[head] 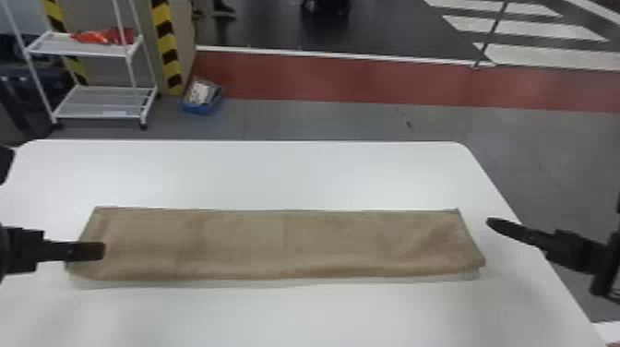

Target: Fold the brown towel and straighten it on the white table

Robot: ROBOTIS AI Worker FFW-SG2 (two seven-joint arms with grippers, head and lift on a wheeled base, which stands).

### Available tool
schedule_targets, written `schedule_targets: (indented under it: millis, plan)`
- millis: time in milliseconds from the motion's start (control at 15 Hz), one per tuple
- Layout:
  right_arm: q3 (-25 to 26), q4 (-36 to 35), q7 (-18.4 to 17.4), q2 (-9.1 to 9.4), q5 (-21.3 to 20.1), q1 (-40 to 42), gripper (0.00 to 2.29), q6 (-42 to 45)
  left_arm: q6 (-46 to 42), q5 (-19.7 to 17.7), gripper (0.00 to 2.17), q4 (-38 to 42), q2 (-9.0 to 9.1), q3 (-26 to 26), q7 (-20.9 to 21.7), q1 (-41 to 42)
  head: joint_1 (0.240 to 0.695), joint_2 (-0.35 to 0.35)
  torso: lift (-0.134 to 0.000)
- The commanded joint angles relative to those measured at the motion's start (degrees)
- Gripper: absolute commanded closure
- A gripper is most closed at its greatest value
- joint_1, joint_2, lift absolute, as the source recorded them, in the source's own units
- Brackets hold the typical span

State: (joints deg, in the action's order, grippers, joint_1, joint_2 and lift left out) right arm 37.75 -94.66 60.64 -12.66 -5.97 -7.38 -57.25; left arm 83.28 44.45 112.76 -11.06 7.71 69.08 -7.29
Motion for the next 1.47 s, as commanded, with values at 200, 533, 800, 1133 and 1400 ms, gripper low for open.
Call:
schedule_targets:
  millis: [200,533,800,1133,1400]
  plan:
    - [-0.4,0.0,0.0,0.0,0.0,0.0,0.05,0.3,-0.4,-0.1,0.03,-0.1,-0.01,0.0,-0.1,-0.1,0.695,-0.127,-0.124]
    - [-0.5,0.3,0.0,0.0,0.0,0.0,0.05,0.5,-0.7,-0.2,0.03,-0.4,-0.01,0.0,-0.4,-0.1,0.695,-0.123,-0.124]
    - [-0.4,0.3,0.0,0.0,0.0,-0.1,0.05,0.5,-0.7,-0.4,0.03,-0.6,-0.1,0.1,-0.7,-0.3,0.695,-0.122,-0.124]
    - [-0.4,0.6,0.0,0.0,0.0,-0.1,0.05,0.9,-1.6,-2.4,0.14,-2.9,0.08,0.5,-3.6,-1.7,0.695,-0.114,-0.124]
    - [-0.2,0.7,0.0,0.0,-0.3,-0.1,0.05,0.9,-2.6,-3.5,0.42,-5.0,-0.01,0.6,-2.9,-2.1,0.695,-0.118,-0.124]
